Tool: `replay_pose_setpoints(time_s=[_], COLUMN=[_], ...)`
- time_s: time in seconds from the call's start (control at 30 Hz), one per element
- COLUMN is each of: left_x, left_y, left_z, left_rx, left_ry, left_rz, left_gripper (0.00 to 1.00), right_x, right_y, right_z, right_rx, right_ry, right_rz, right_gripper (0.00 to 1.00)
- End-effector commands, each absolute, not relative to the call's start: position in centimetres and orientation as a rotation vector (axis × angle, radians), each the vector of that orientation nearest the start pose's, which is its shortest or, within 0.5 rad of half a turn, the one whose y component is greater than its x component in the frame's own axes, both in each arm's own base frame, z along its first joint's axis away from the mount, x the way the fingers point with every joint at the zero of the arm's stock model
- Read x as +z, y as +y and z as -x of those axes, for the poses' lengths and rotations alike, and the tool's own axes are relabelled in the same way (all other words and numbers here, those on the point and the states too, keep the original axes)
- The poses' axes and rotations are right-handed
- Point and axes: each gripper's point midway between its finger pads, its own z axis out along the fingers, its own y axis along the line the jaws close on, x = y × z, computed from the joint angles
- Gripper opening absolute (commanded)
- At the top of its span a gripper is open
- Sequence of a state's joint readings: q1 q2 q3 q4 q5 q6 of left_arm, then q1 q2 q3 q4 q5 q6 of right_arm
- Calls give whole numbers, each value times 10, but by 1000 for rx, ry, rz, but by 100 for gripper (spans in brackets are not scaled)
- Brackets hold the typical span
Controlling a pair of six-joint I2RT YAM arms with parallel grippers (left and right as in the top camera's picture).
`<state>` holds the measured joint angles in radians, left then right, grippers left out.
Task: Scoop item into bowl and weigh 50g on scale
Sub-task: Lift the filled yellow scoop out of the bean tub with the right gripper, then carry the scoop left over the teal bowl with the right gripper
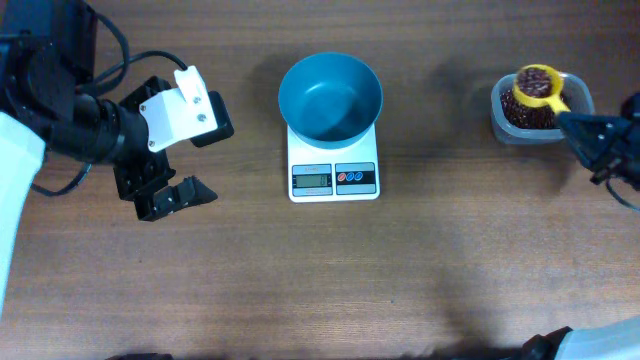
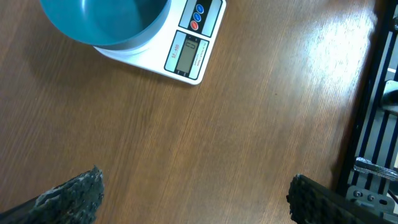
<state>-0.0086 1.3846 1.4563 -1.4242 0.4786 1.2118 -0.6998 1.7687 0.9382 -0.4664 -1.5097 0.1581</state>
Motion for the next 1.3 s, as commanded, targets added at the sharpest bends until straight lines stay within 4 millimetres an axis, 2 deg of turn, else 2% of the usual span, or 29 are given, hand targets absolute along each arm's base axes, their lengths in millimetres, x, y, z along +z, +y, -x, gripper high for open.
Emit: replay_pose_setpoints(time_s=[0.0,0.13,0.37,0.43,0.5,0.7,0.8,0.9,1.03,1.2,1.27], left_x=[228,228,228,228,228,228,228,228,228,228,228], left_y=[-80,-80,-80,-80,-80,-80,-80,-80,-80,-80,-80], left_z=[-258,-258,-258,-258,-258,-258,-258,-258,-258,-258,-258], left_rx=[-371,-371,-371,-371,-371,-371,-371,-371,-371,-371,-371], left_ry=[2139,2139,2139,2139,2139,2139,2139,2139,2139,2139,2139], left_rz=[-1597,-1597,-1597,-1597,-1597,-1597,-1597,-1597,-1597,-1597,-1597], left_gripper=[99,99,99,99,99,99,99,99,99,99,99], right_x=[156,165,206,215,217,206,194,197,186,180,170], right_y=[-41,-8,43,65,93,142,155,166,176,180,178], right_z=[-345,-355,-379,-380,-380,-380,-385,-391,-396,-398,-406], right_rx=[1777,1848,1902,1928,1954,1878,1770,1712,1542,1440,1329], right_ry=[1869,1929,1999,2020,2056,2143,2195,2157,2144,2113,2148], right_rz=[-521,-436,-184,-104,-23,126,151,246,379,483,478], right_gripper=[4,4,4,4,4,4,4,4,4,4,4])
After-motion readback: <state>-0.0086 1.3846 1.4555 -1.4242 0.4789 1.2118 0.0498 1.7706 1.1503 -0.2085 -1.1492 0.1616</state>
